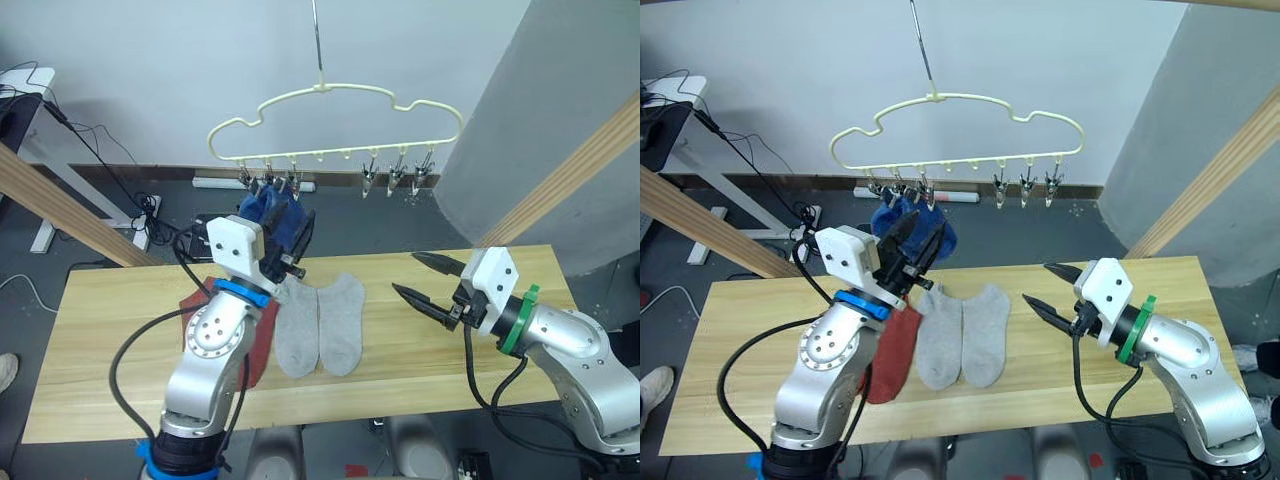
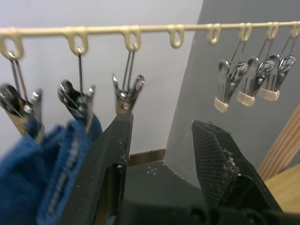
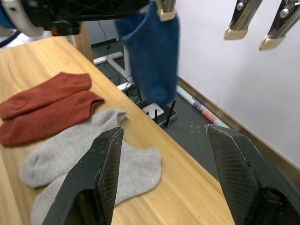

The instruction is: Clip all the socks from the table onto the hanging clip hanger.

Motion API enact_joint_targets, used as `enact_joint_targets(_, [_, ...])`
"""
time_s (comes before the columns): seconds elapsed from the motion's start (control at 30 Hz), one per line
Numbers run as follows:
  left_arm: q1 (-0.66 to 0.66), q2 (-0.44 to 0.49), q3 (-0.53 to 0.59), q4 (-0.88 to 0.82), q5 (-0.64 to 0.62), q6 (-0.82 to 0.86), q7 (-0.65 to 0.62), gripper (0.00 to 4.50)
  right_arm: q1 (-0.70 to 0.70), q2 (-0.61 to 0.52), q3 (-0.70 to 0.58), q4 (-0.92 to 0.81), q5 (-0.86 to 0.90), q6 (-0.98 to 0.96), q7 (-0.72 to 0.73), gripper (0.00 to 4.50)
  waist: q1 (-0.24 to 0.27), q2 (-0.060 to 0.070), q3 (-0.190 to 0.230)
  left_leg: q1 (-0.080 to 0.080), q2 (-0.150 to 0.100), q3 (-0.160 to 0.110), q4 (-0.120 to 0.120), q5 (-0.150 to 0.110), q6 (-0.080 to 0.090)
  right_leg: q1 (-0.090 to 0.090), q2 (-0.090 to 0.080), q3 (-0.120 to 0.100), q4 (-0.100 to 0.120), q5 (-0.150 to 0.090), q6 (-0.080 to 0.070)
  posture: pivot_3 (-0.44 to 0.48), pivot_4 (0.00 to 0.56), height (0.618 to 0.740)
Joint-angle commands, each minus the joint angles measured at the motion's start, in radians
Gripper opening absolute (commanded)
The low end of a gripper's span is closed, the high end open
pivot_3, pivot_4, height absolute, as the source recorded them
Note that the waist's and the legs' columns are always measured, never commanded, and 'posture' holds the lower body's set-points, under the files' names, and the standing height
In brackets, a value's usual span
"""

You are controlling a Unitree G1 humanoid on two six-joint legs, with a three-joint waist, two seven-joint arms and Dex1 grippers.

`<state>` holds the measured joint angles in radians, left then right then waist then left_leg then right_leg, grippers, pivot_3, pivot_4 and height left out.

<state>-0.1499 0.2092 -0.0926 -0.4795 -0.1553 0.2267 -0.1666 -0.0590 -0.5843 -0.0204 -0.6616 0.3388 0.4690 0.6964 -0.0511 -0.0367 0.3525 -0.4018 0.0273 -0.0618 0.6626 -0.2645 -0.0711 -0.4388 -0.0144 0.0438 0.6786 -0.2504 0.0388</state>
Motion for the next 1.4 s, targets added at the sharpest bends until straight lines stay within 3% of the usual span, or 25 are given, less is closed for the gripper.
enact_joint_targets(0.03, [-0.006, -0.023, -0.007, 0.004, 0.070, -0.052, 0.039, 2.21, -0.006, -0.008, -0.018, -0.051, 0.035, 0.006, -0.005, 2.94, -0.004, 0.000, 0.000, 0.000, 0.000, 0.000, 0.000, 0.000, 0.000, 0.000, 0.000, 0.000, 0.000, 0.000, 0.000, -0.122, 0.334, 0.740])
enact_joint_targets(0.2, [-0.029, -0.057, -0.001, 0.030, 0.115, -0.074, 0.069, 2.21, -0.028, -0.011, -0.013, -0.045, 0.039, 0.008, -0.011, 2.94, -0.006, 0.000, 0.000, 0.000, 0.000, 0.000, 0.000, 0.000, 0.000, 0.000, 0.000, 0.000, 0.000, 0.000, 0.001, -0.129, 0.333, 0.740])
enact_joint_targets(0.37, [-0.055, -0.083, 0.023, 0.054, 0.121, -0.041, 0.096, 3.01, -0.036, -0.013, -0.009, -0.036, 0.036, 0.003, -0.014, 2.97, -0.006, 0.000, 0.000, 0.000, 0.000, 0.000, 0.000, 0.000, 0.000, 0.000, 0.000, 0.000, 0.000, 0.000, 0.000, -0.134, 0.334, 0.740])
enact_joint_targets(0.9, [-0.157, -0.124, 0.031, 0.123, 0.121, -0.013, 0.103, 3.01, -0.021, -0.013, -0.010, -0.042, 0.036, -0.006, -0.026, 2.97, -0.007, 0.000, 0.000, 0.000, 0.000, 0.000, 0.000, 0.000, 0.000, 0.000, 0.000, 0.000, 0.000, 0.001, 0.000, -0.149, 0.330, 0.740])
enact_joint_targets(1.03, [-0.160, -0.133, 0.025, 0.126, 0.153, -0.016, 0.127, 2.20, -0.023, -0.013, -0.009, -0.042, 0.036, -0.006, -0.026, 2.97, -0.007, 0.000, 0.000, 0.000, 0.000, 0.000, 0.000, 0.000, 0.000, 0.000, 0.000, 0.000, 0.000, 0.001, 0.000, -0.152, 0.330, 0.740])
enact_joint_targets(1.4, [-0.185, -0.158, 0.028, 0.131, 0.165, -0.009, 0.149, 2.20, -0.021, -0.015, -0.009, -0.047, 0.041, -0.002, -0.024, 2.97, -0.008, 0.000, 0.000, 0.000, 0.000, 0.001, 0.000, 0.000, 0.000, 0.000, 0.000, 0.000, 0.000, 0.001, 0.000, -0.157, 0.328, 0.740])
